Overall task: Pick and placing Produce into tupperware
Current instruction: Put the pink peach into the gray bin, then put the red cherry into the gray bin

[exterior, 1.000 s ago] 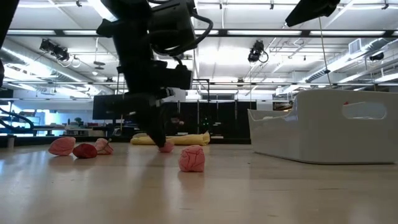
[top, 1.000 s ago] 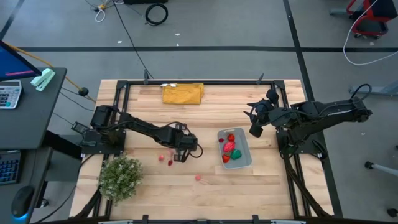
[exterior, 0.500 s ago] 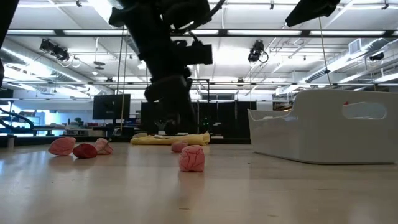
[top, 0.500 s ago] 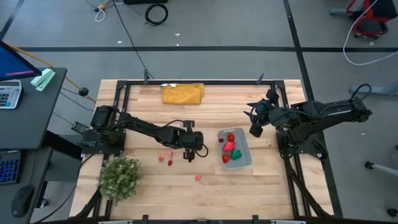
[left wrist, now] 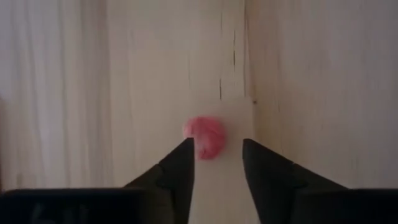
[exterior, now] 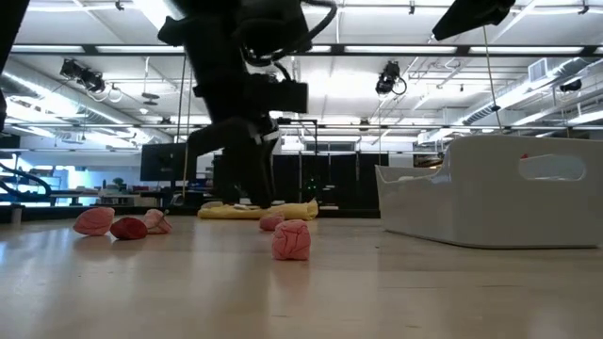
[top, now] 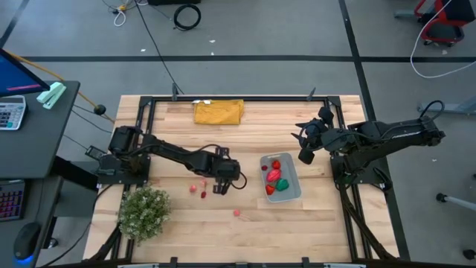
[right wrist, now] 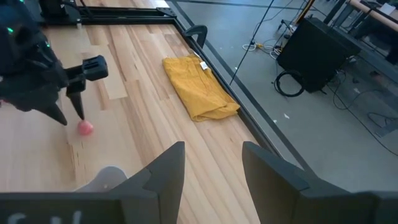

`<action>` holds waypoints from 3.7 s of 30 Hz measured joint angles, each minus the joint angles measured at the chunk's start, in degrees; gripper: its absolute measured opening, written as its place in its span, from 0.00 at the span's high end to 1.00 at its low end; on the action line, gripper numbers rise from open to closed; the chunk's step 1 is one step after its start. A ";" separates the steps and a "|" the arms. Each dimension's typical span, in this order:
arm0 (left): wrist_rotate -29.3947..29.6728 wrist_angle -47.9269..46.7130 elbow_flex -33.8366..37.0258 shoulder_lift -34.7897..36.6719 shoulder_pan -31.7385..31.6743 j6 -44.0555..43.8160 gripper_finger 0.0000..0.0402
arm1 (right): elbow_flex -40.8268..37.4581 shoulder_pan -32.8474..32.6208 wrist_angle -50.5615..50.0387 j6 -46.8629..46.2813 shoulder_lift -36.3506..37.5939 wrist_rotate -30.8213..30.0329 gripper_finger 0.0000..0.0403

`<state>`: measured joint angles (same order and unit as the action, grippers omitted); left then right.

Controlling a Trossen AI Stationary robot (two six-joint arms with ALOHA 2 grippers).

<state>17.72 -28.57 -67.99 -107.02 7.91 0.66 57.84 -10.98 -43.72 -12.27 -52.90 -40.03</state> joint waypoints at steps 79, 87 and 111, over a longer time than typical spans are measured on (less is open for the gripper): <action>8.48 42.13 -8.19 -11.72 -0.37 16.86 0.52 | 0.02 0.00 0.02 -0.29 0.01 0.02 0.58; 17.71 17.85 -8.16 -2.12 3.74 11.89 0.46 | 0.02 0.00 0.00 0.22 0.01 -0.01 0.58; -0.31 -19.27 -0.15 9.51 16.45 -51.86 0.57 | 0.02 0.00 -0.01 0.06 0.01 0.01 0.58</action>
<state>17.41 -47.84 -68.13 -97.51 24.36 -51.20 57.87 -10.98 -43.73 -12.20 -52.88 -40.02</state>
